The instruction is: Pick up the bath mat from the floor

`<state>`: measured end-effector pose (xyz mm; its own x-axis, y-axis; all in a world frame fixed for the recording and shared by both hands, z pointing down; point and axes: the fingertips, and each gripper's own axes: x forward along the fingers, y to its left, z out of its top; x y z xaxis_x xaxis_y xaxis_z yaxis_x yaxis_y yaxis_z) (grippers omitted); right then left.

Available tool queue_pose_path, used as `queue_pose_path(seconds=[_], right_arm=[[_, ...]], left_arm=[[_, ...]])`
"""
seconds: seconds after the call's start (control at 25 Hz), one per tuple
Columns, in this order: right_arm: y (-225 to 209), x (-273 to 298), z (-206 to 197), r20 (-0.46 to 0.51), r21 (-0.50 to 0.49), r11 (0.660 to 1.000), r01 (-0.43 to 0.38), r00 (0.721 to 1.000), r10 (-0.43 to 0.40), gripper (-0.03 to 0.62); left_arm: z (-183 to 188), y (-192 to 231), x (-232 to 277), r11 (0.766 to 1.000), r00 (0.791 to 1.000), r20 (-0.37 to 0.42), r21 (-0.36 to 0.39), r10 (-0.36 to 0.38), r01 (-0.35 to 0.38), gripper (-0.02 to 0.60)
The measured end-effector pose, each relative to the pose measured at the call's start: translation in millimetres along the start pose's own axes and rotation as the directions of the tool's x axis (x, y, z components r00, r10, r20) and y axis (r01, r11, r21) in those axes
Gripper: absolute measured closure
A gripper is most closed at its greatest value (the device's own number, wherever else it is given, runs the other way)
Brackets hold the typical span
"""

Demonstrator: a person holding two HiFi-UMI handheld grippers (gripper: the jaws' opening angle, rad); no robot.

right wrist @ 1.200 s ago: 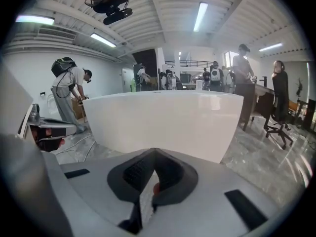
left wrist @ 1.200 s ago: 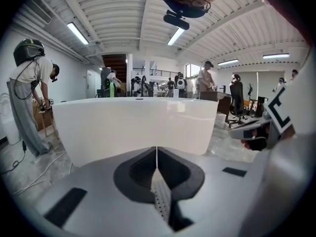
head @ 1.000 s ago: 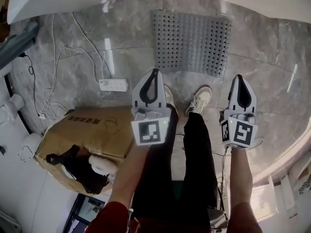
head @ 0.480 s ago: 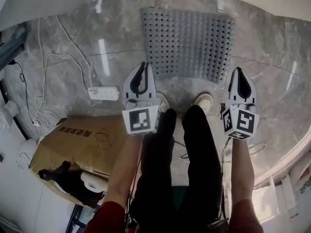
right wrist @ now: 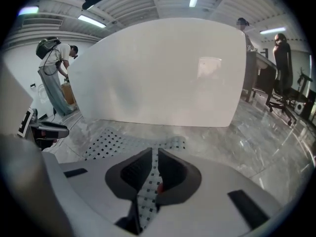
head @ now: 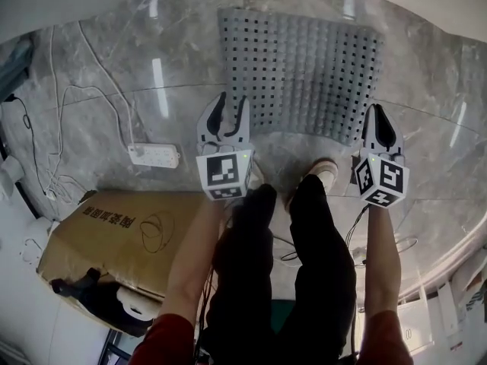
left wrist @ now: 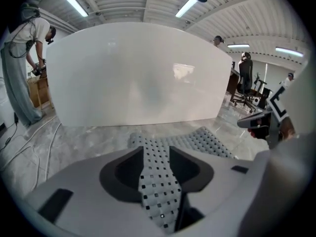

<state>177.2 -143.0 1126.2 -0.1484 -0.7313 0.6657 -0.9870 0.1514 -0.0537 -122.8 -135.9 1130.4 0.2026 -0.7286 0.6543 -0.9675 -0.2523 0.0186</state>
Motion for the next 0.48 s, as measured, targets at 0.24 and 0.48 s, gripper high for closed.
queue_pose_path(seconds=[0.24, 0.48], right_arm=[[-12.4, 39.3, -46.1, -0.104, 0.004, 1.000, 0.002, 0.995, -0.001, 0.472], [-29.9, 71.9, -83.3, -0.227, 0.022, 0.999, 0.023, 0.974, -0.017, 0.336]], left_arm=[[-44.2, 3.5, 37.0, 1.000, 0.997, -0.082, 0.020, -0.016, 0.018, 0.362], [-77.6, 4.2, 68.5, 0.999, 0.985, -0.164, 0.005, -0.043, 0.045, 0.314]])
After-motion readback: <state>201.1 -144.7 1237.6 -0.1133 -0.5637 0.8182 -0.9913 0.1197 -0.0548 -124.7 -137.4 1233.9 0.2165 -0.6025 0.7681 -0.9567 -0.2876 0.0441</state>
